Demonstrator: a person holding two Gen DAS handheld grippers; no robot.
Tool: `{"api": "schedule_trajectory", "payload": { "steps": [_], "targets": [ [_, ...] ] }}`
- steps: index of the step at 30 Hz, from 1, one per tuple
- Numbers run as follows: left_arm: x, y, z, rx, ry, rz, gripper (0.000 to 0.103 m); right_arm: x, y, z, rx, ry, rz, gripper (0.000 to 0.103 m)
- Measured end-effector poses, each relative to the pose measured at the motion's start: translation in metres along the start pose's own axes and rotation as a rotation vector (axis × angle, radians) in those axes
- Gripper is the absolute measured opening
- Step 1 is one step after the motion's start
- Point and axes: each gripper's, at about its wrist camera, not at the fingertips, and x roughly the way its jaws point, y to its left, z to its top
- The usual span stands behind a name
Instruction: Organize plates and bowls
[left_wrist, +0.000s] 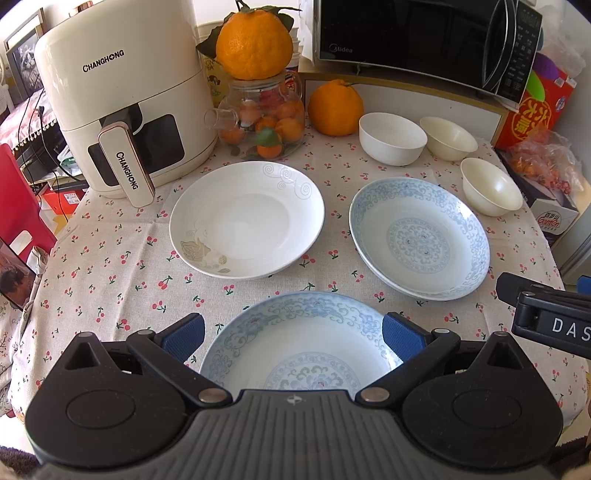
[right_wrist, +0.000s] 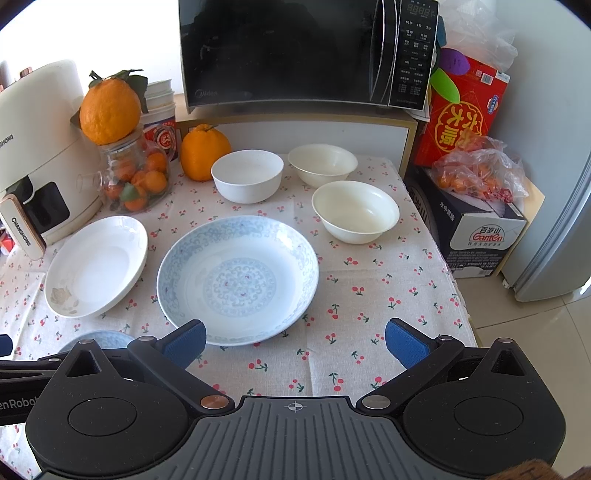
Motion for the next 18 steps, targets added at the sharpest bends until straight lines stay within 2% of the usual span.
{"api": "schedule_trajectory", "payload": {
  "steps": [18],
  "targets": [
    [-0.0011,0.0027,-0.0001,-0.006,0.002,0.0,0.103,0.001,0.002,-0.0004,0.0,0.003,0.0,0.103]
  ]
}}
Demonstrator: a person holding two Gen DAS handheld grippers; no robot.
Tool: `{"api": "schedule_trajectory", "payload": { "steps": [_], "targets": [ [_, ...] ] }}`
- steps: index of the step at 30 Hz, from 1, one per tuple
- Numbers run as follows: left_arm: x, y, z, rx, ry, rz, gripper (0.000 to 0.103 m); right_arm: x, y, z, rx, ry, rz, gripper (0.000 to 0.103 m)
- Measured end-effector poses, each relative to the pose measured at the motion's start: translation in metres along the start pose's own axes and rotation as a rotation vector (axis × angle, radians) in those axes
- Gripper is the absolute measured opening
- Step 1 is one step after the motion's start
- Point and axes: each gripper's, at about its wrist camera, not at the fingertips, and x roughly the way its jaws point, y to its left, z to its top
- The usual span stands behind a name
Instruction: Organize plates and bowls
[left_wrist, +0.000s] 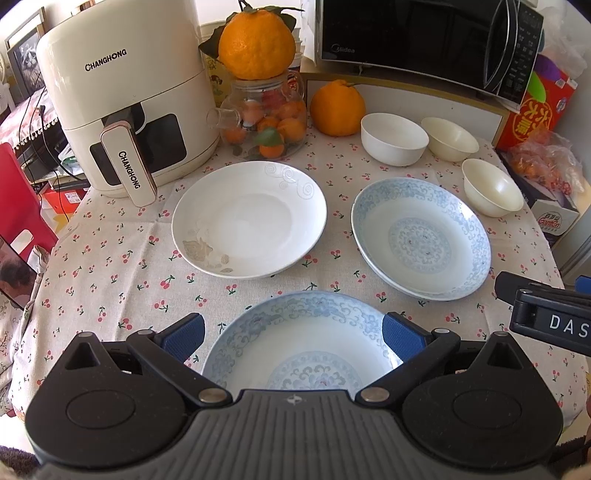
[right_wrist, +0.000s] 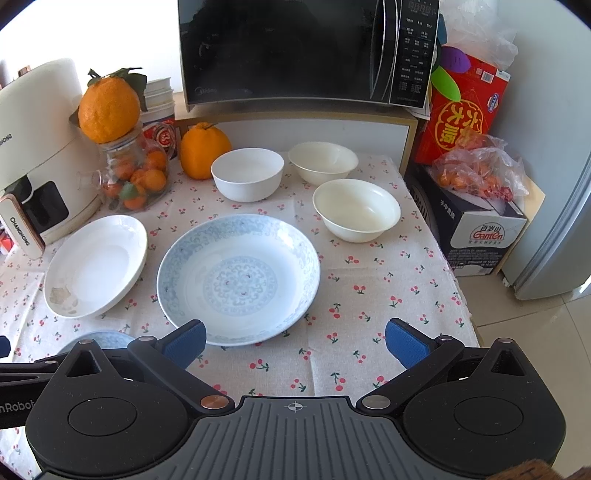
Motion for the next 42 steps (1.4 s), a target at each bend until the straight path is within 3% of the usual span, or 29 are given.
{"api": "schedule_trajectory", "payload": {
  "steps": [26,32,34,37,42],
  "targets": [
    [0.013,0.007,0.005,-0.008,0.017,0.044,0.103,0.008,-0.004,0.002,0.004,0.02,-0.038,0.103],
    [0.012,0.012,0.013,-0.007,-0.059,0.066,0.103,0.016,-0.001,0.006,-0.075,0.001,-0.086,0.103],
    [0.013,0.015,0.017,-0.005,-0.108,0.047,0.103,0.015,-0.003,0.012,-0.087,-0.036,-0.103,0.103],
    [0.016,0.019,0.027,0.014,-0.153,0.003,0.103,0.009,-0.007,0.022,-0.118,-0.087,-0.061,0.103],
    [0.038,0.018,0.045,0.07,-0.044,-0.089,0.102,0.018,-0.009,0.039,-0.185,-0.048,0.031,0.103]
  ]
}}
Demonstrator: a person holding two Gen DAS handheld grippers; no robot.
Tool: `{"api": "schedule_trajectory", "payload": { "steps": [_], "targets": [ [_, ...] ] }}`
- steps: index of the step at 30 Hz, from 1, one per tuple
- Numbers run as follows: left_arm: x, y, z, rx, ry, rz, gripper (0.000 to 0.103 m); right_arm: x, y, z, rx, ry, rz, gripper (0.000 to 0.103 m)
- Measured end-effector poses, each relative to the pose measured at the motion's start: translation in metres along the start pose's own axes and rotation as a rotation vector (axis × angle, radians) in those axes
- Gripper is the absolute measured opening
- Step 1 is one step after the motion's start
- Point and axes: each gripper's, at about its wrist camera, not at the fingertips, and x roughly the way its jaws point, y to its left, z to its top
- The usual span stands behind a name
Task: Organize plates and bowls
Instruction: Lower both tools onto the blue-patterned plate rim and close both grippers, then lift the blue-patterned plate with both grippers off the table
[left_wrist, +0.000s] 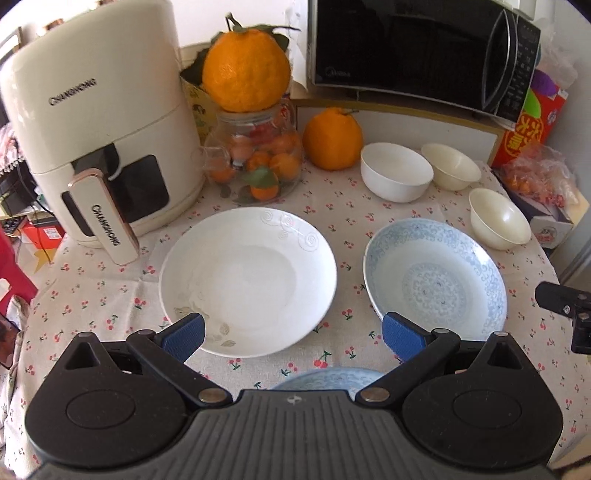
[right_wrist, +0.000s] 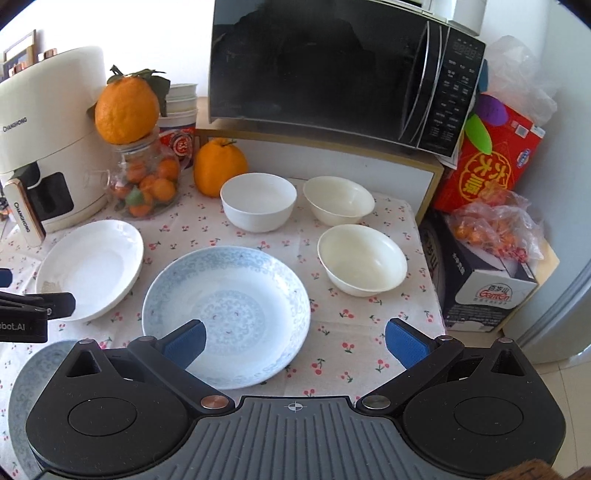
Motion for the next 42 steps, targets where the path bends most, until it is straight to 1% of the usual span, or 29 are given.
{"api": "schedule_trajectory", "payload": {
  "steps": [1,3,4,6,8,9,10,11,12,13,14,15,16,18,19,21,24,28,31,35,37,40,42],
  "targets": [
    [0.005,0.0,0.002,0.007,0.022,-0.026,0.101,0.003,-0.001,0.002,-0.008,-0.003,0.004,0.103],
    [0.015,0.002,0.005,-0.013,0.045,-0.069,0.099,0.011,-0.006,0.007,-0.014,0.004,0.024,0.103],
    [0.018,0.005,0.004,-0.035,0.052,-0.104,0.094,0.016,-0.009,0.009,0.002,0.015,0.038,0.103],
    [0.026,0.01,0.004,-0.079,0.059,-0.18,0.091,0.028,-0.017,0.012,0.068,0.069,0.065,0.103],
    [0.034,0.013,0.005,-0.114,0.075,-0.24,0.087,0.043,-0.028,0.01,0.164,0.108,0.12,0.102],
    [0.039,0.013,0.007,-0.125,0.092,-0.276,0.08,0.051,-0.035,0.007,0.213,0.121,0.159,0.101],
    [0.043,0.012,0.008,-0.128,0.101,-0.304,0.076,0.059,-0.041,0.004,0.266,0.143,0.193,0.098],
    [0.045,0.01,0.009,-0.13,0.104,-0.325,0.074,0.068,-0.046,0.002,0.318,0.177,0.216,0.097],
    [0.047,0.009,0.01,-0.132,0.101,-0.341,0.069,0.076,-0.051,0.001,0.378,0.211,0.248,0.092],
    [0.049,0.008,0.011,-0.132,0.1,-0.357,0.063,0.082,-0.056,0.0,0.435,0.228,0.283,0.088],
    [0.052,0.007,0.012,-0.132,0.105,-0.367,0.06,0.087,-0.061,0.001,0.486,0.238,0.319,0.086],
    [0.055,0.007,0.012,-0.138,0.111,-0.378,0.055,0.092,-0.065,0.001,0.532,0.246,0.347,0.083],
    [0.059,0.008,0.013,-0.15,0.118,-0.388,0.052,0.098,-0.069,0.002,0.579,0.258,0.366,0.078],
    [0.066,0.009,0.013,-0.177,0.133,-0.411,0.048,0.107,-0.072,0.003,0.625,0.277,0.373,0.07],
    [0.07,0.01,0.013,-0.193,0.143,-0.429,0.042,0.111,-0.073,0.004,0.636,0.285,0.37,0.065],
    [0.076,0.01,0.013,-0.218,0.16,-0.458,0.035,0.12,-0.076,0.003,0.659,0.303,0.36,0.061],
    [0.082,0.007,0.013,-0.224,0.173,-0.472,0.028,0.127,-0.08,0.004,0.677,0.305,0.339,0.048],
    [0.088,0.004,0.013,-0.214,0.174,-0.445,0.019,0.14,-0.087,0.0,0.71,0.328,0.344,0.034],
    [0.09,0.0,0.012,-0.189,0.165,-0.415,0.016,0.149,-0.091,-0.004,0.725,0.335,0.356,0.03],
    [0.094,-0.003,0.011,-0.167,0.158,-0.394,0.016,0.156,-0.094,-0.008,0.746,0.336,0.384,0.029],
    [0.097,-0.003,0.01,-0.171,0.156,-0.387,0.012,0.16,-0.095,-0.011,0.756,0.34,0.397,0.027],
    [0.097,-0.002,0.011,-0.175,0.154,-0.373,0.008,0.16,-0.095,-0.013,0.755,0.346,0.389,0.022],
    [0.095,-0.003,0.011,-0.166,0.152,-0.358,0.008,0.159,-0.094,-0.014,0.762,0.355,0.387,0.022]
  ]
}}
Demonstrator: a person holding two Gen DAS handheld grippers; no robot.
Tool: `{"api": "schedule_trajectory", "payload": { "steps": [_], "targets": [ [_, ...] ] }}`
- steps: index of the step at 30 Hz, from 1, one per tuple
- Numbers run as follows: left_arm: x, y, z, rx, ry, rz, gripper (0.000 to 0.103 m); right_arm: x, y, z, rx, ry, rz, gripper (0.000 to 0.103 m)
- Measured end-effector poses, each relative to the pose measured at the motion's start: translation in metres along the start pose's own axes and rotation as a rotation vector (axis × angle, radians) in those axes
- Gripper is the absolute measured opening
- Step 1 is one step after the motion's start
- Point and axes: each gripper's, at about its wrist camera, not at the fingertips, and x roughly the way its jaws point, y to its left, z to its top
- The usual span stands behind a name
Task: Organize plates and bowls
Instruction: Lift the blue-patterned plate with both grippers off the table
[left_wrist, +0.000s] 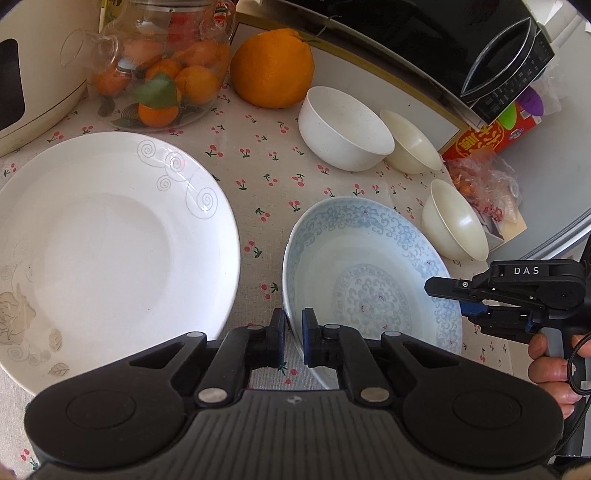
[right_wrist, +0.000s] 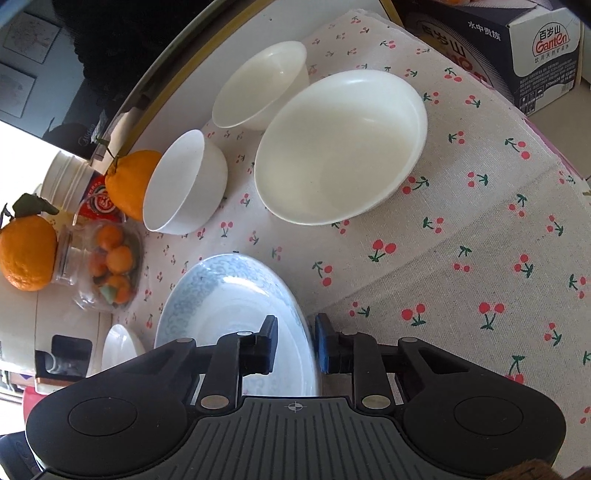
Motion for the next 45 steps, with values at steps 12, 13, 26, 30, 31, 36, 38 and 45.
{"api": "schedule_trajectory", "payload": {
  "steps": [12,13,26,30,31,36,38,45],
  "targets": [
    [-0.01,0.001,-0.003,0.009,-0.009,0.051,0.008,-0.004,0.003,-0.023,-0.018,0.066,-0.006,0.024],
    [-0.01,0.001,-0.003,0.008,-0.01,0.053,0.008,-0.004,0.004,-0.024,-0.023,0.065,-0.006,0.024],
    [-0.036,-0.014,-0.015,0.074,-0.034,-0.009,0.06,-0.027,0.001,-0.03,-0.125,0.01,-0.003,0.053],
    [-0.05,-0.021,-0.025,0.132,-0.056,-0.03,0.078,-0.042,0.013,-0.044,-0.214,-0.024,-0.011,0.073],
    [-0.053,-0.022,-0.028,0.143,-0.062,-0.03,0.082,-0.045,0.017,-0.048,-0.242,-0.033,-0.016,0.075],
    [-0.067,-0.024,-0.038,0.2,-0.096,-0.012,0.096,-0.061,0.038,-0.073,-0.392,-0.07,-0.033,0.082],
    [-0.072,-0.023,-0.043,0.218,-0.112,-0.002,0.1,-0.066,0.044,-0.083,-0.439,-0.098,-0.027,0.089],
    [-0.088,-0.007,-0.058,0.248,-0.157,0.051,0.102,-0.069,0.063,-0.122,-0.612,-0.155,0.002,0.098]
  ]
}}
